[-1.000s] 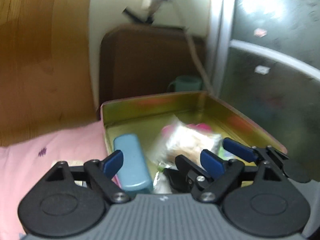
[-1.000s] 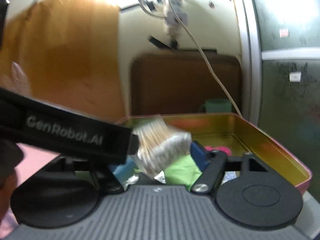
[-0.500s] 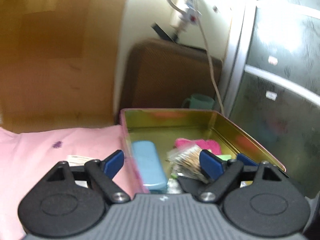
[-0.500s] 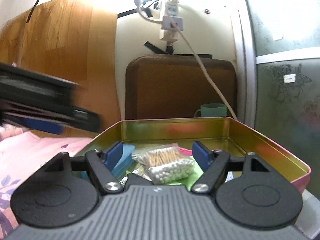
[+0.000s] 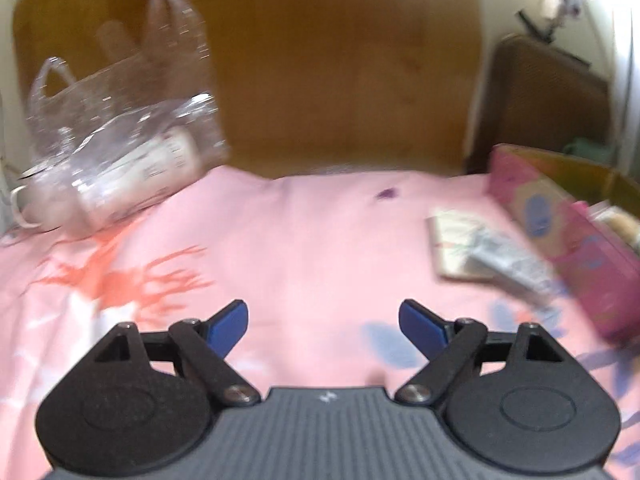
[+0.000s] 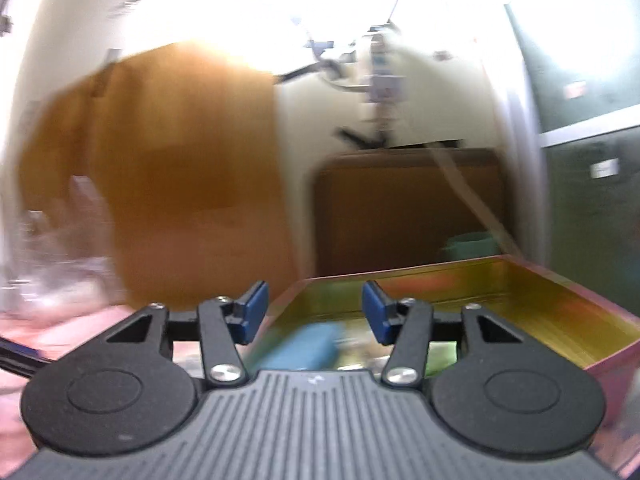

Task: Organize soft objects
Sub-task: 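Return the right tool to the marker packet on the bed, then grasp the colored marker packet with the right tool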

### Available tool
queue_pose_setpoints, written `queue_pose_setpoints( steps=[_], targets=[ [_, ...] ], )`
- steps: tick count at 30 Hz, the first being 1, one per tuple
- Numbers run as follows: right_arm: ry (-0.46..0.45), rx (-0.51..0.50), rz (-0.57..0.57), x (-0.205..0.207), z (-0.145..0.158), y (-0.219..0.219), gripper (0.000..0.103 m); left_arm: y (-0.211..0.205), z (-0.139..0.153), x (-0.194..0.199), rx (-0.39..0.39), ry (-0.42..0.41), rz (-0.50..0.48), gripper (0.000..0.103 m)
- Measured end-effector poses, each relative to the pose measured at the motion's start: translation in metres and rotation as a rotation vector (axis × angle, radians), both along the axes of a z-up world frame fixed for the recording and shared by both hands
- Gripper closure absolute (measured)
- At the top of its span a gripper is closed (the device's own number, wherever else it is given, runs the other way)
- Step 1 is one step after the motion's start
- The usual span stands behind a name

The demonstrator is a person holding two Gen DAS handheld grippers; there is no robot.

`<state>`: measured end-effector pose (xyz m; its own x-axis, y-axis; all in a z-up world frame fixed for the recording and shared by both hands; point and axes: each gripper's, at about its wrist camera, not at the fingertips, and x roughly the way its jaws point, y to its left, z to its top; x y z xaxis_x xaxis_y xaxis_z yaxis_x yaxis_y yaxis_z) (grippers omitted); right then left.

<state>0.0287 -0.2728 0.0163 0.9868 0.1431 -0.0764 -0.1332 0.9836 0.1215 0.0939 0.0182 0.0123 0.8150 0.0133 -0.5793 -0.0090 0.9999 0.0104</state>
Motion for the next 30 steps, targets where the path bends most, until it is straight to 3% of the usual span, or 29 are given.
queue_pose_setpoints(
  steps=[4, 7, 9, 13, 17, 21, 24, 26, 30],
  targets=[
    [0.058, -0.070, 0.212, -0.004, 0.004, 0.055, 0.048, 0.021, -0.009, 0.004, -0.018, -0.001, 0.050, 0.017],
    [0.161, -0.248, 0.293, 0.014, 0.000, 0.107, 0.048, 0.035, -0.011, 0.007, -0.110, 0.015, 0.058, 0.019],
    [0.220, -0.357, 0.295, 0.036, -0.005, 0.135, 0.048, 0.041, -0.012, 0.006, -0.156, 0.020, 0.063, 0.019],
    [0.384, -0.402, 0.248, 0.098, -0.005, 0.161, 0.044, 0.047, -0.013, 0.002, -0.202, 0.008, 0.061, 0.018],
    [0.515, -0.367, 0.136, 0.158, -0.011, 0.175, 0.020, 0.044, -0.012, -0.003, -0.202, -0.021, 0.039, 0.018],
    [0.691, -0.271, 0.026, 0.201, -0.025, 0.171, 0.018, 0.044, -0.010, -0.007, -0.210, -0.057, 0.020, 0.017],
    [0.732, -0.173, 0.023, 0.203, -0.035, 0.163, 0.028, 0.049, -0.009, -0.009, -0.234, -0.072, 0.021, 0.017],
    [0.701, -0.205, 0.059, 0.190, -0.033, 0.168, 0.042, 0.053, -0.009, -0.010, -0.261, -0.082, 0.029, 0.016],
    [0.617, -0.296, 0.242, 0.141, -0.028, 0.191, 0.051, 0.065, -0.010, -0.009, -0.323, -0.081, 0.050, 0.015]
  ],
)
